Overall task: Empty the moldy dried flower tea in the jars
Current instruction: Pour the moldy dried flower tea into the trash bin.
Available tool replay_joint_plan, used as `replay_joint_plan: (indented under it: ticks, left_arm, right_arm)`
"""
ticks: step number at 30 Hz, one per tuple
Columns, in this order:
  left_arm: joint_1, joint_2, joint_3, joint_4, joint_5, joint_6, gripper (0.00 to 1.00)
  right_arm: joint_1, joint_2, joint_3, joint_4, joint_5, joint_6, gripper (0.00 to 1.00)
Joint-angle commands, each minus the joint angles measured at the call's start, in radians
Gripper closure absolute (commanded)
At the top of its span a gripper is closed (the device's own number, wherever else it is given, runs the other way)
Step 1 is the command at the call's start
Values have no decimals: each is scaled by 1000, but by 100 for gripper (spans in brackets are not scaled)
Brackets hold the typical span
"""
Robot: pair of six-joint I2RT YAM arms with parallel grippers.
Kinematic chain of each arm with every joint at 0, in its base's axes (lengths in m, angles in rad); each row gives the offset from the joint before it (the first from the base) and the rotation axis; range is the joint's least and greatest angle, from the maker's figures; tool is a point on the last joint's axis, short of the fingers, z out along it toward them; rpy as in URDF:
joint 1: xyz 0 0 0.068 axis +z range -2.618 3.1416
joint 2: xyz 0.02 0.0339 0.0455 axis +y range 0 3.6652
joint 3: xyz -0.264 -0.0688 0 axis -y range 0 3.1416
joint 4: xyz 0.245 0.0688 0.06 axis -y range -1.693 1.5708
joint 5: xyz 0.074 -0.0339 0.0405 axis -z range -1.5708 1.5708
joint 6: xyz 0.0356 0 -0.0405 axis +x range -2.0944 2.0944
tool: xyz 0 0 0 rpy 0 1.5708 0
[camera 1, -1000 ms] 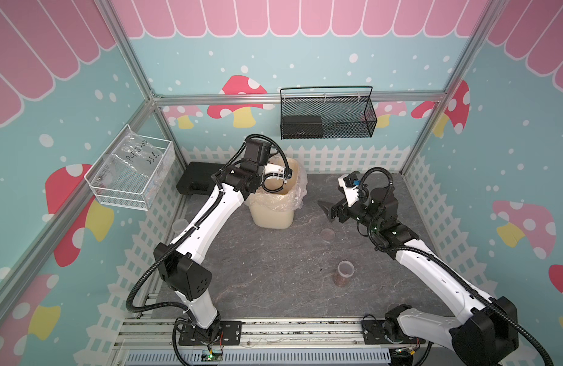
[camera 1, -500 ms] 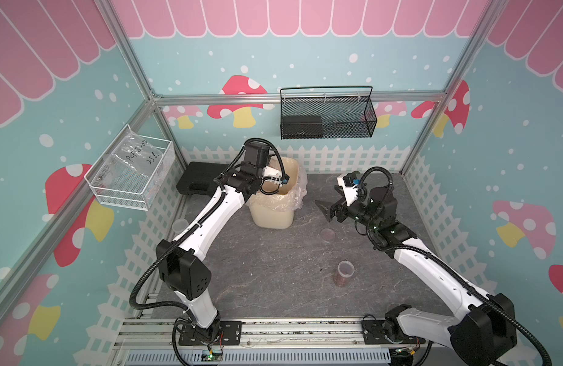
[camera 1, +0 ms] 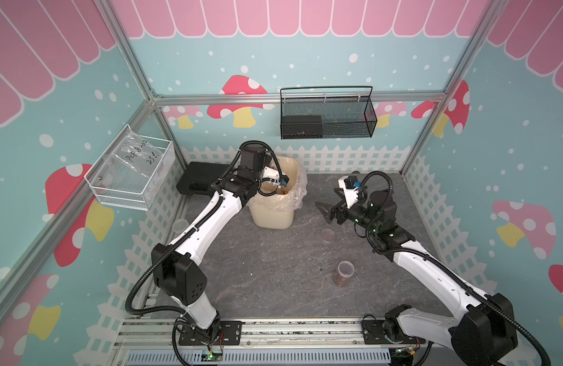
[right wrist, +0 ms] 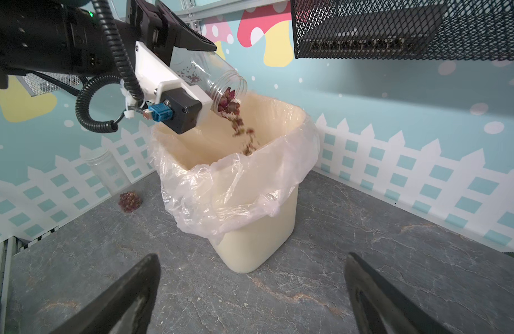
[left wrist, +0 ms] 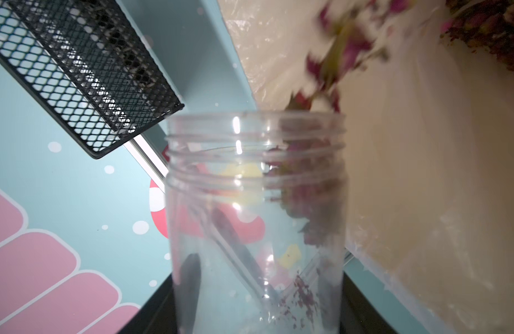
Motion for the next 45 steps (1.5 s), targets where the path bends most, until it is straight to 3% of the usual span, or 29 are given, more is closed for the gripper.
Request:
replay_joint_plan:
  ticks: [1,12,19,22,30,39,45]
  left_arm:
    - [5,-32,-12,29,44,96,100]
    - [40,-57,-11,-2,126,37,100]
    - [65,-69,24,-95,224,-153,100]
    - [79,-79,20,-115,281,-248,100]
    - [119,-111,-17,-107,463,-400,100]
    - [128,-143,-69,-55,569,-440,100]
    - [129,-151,-82,-31,596,-444,100]
  right_arm:
    - [-4,-6,3,22,-13,18,0]
    - [-4,1,3,23,-13,82,0]
    - [-4,24,53,28,-57,138,1]
    - [-5,58,106,38,-114,204,7]
    - [-5,236,327,115,-311,550,22]
    - [-1,501,530,494,-514,1041,37]
    - [20,573,580,576,-534,1149,46]
